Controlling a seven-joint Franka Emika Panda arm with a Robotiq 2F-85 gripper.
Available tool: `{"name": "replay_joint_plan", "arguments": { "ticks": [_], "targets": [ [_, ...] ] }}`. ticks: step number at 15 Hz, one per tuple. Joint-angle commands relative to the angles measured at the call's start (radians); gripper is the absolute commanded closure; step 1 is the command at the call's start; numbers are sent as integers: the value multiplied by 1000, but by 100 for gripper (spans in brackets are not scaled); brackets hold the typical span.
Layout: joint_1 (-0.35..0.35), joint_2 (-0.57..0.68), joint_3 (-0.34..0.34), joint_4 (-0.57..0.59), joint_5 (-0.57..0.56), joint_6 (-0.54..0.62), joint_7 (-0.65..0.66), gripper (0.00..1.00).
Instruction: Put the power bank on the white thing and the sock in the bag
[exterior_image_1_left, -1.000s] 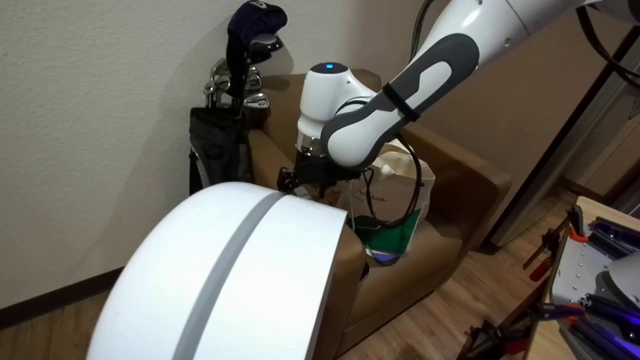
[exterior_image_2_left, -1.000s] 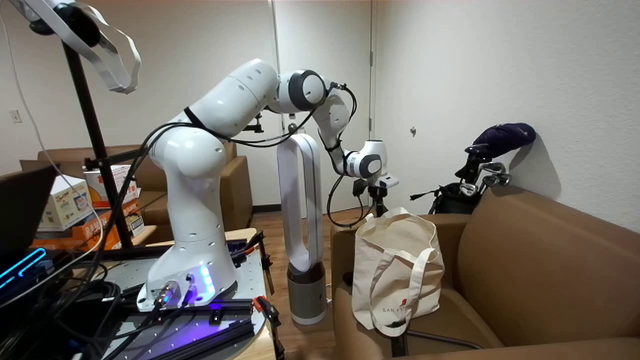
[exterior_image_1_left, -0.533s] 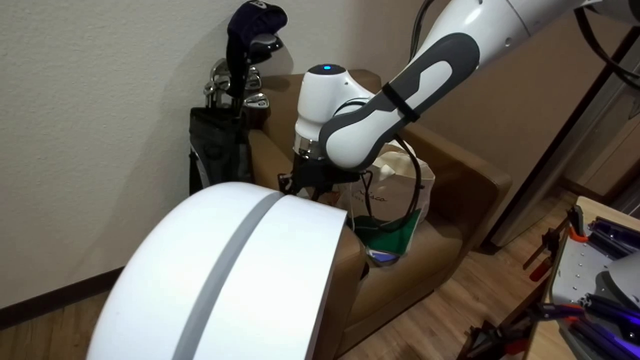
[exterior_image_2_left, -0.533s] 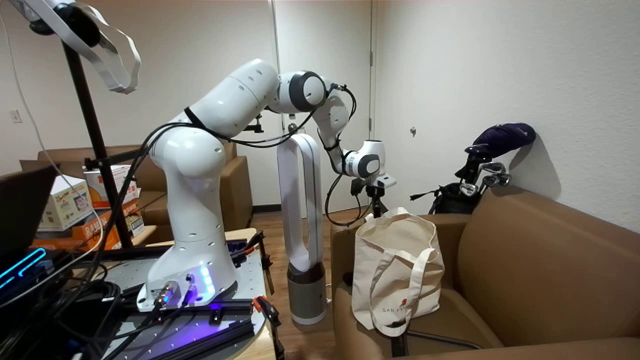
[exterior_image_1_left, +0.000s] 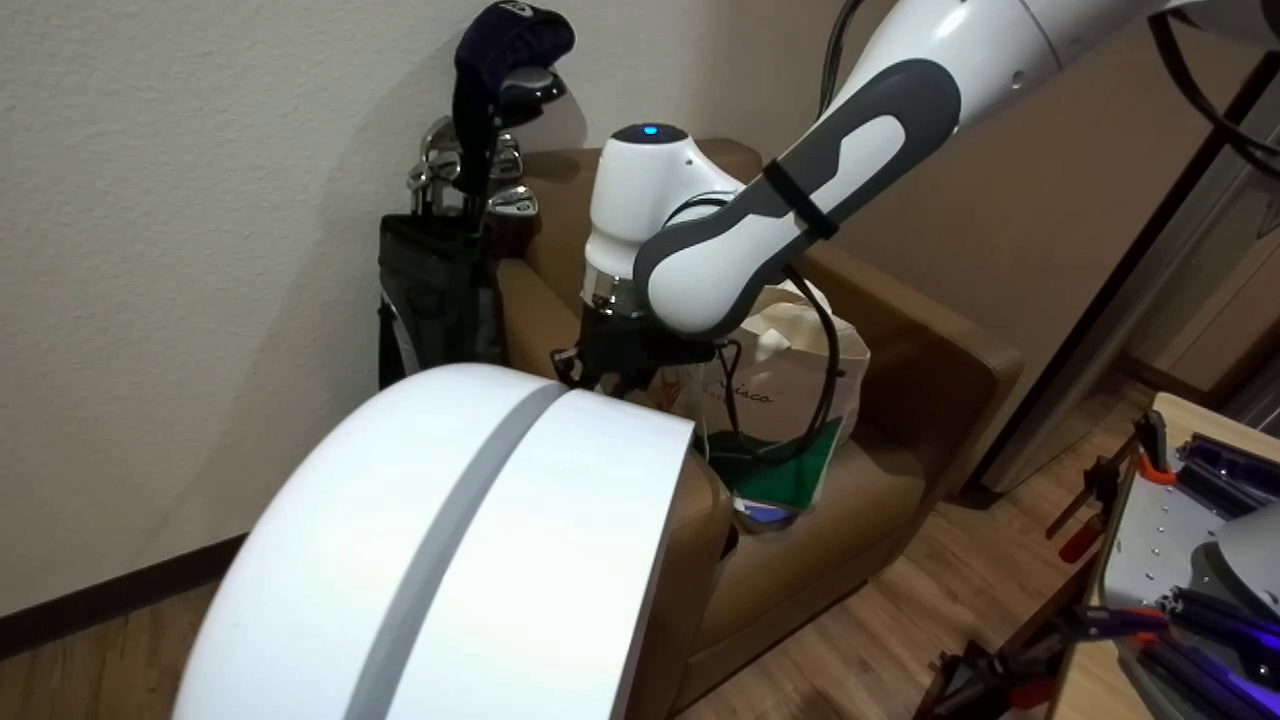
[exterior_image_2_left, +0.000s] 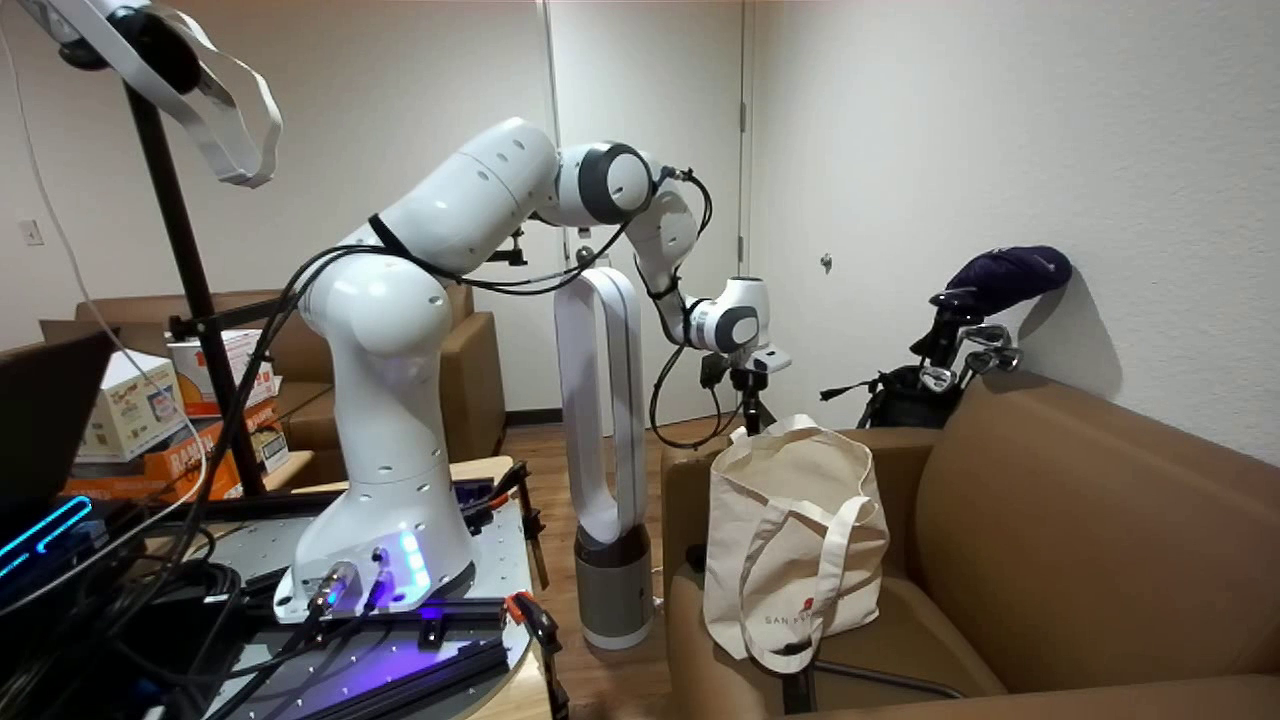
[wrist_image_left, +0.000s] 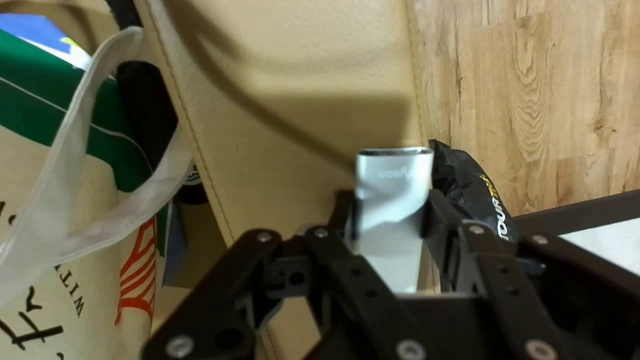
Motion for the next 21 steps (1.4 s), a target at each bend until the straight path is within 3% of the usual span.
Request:
{"name": "replay_joint_plan", "arguments": {
  "ticks": [1, 8, 11, 14, 15, 16, 19, 20, 21],
  "targets": [
    [-43, -45, 51, -23, 21, -63, -66, 87],
    [-32, -318, 49, -103, -46, -376, -220, 87],
    [-69, -463, 113, -151, -11, -493, -362, 87],
    [-86, -626, 159, -240, 4, -513, -494, 87],
    [-63, -498, 134, -124, -28, -506, -392, 87],
    [-65, -535, 145, -142, -28, -508, -399, 62],
    [-67, -524, 143, -142, -28, -507, -398, 62],
    [-66, -512, 142, -141, -28, -506, -398, 87],
    [-68, -502, 145, -123, -20, -527, -403, 87]
  ]
}}
